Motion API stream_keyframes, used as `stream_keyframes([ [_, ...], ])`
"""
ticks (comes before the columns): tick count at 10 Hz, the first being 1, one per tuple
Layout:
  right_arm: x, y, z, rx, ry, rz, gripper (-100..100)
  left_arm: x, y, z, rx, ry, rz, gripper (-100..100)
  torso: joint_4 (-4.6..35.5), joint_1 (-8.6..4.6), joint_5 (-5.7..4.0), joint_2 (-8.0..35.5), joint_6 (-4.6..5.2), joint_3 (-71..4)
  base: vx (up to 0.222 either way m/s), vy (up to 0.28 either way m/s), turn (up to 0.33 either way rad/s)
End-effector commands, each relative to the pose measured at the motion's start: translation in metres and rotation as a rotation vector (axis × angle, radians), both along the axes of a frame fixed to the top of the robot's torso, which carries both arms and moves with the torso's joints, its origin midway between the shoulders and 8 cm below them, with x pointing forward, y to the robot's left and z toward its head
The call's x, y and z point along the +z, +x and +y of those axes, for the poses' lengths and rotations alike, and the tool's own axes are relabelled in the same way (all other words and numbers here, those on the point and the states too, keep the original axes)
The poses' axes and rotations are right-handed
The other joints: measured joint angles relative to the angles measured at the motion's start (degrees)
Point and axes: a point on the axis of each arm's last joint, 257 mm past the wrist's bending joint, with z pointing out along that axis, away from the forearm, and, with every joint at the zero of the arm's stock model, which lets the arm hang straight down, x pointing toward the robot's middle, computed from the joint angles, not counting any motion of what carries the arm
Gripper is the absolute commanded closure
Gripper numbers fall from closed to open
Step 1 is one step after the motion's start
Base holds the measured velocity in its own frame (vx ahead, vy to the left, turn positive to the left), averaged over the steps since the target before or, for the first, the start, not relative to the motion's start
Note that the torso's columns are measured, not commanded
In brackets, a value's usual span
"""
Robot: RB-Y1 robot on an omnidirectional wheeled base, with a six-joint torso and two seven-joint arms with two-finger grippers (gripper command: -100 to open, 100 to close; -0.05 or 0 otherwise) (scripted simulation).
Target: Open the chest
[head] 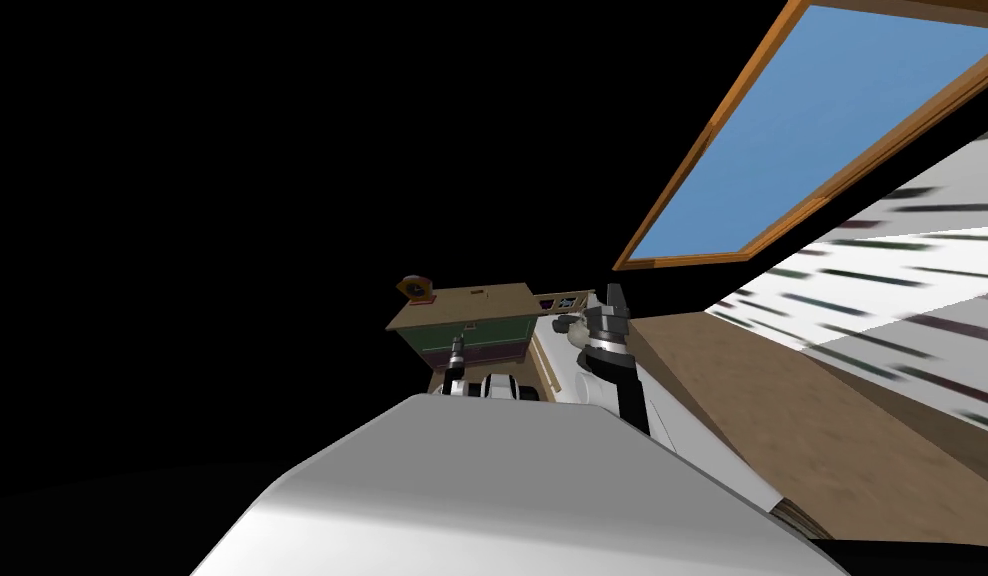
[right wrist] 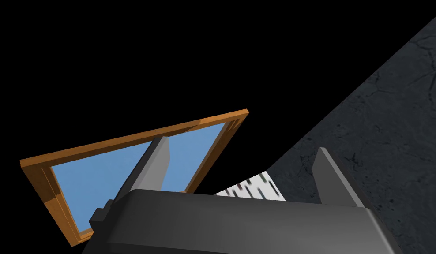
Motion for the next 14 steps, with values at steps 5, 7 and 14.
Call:
stream_keyframes([
  [5,0.000,0.000,0.000,0.000,0.000,0.000,0,0.002,0.005,-0.019,-0.006,-0.060,0.002,-100,0.03,-0.08,-0.02,0.10,0.00,0.06,0.003,-0.034,0.013],
  [7,0.000,0.000,0.000,0.000,0.000,0.000,0,0.004,0.010,-0.011,-0.014,-0.060,0.001,-100,0.04,-0.01,-0.01,0.16,0.01,0.09,0.012,-0.036,0.026],
  [14,0.000,0.000,0.000,0.000,0.000,0.000,0,0.007,0.017,0.002,-0.025,-0.059,0.002,100,0.06,0.10,0.04,0.20,0.01,0.13,0.009,-0.038,0.029],
])
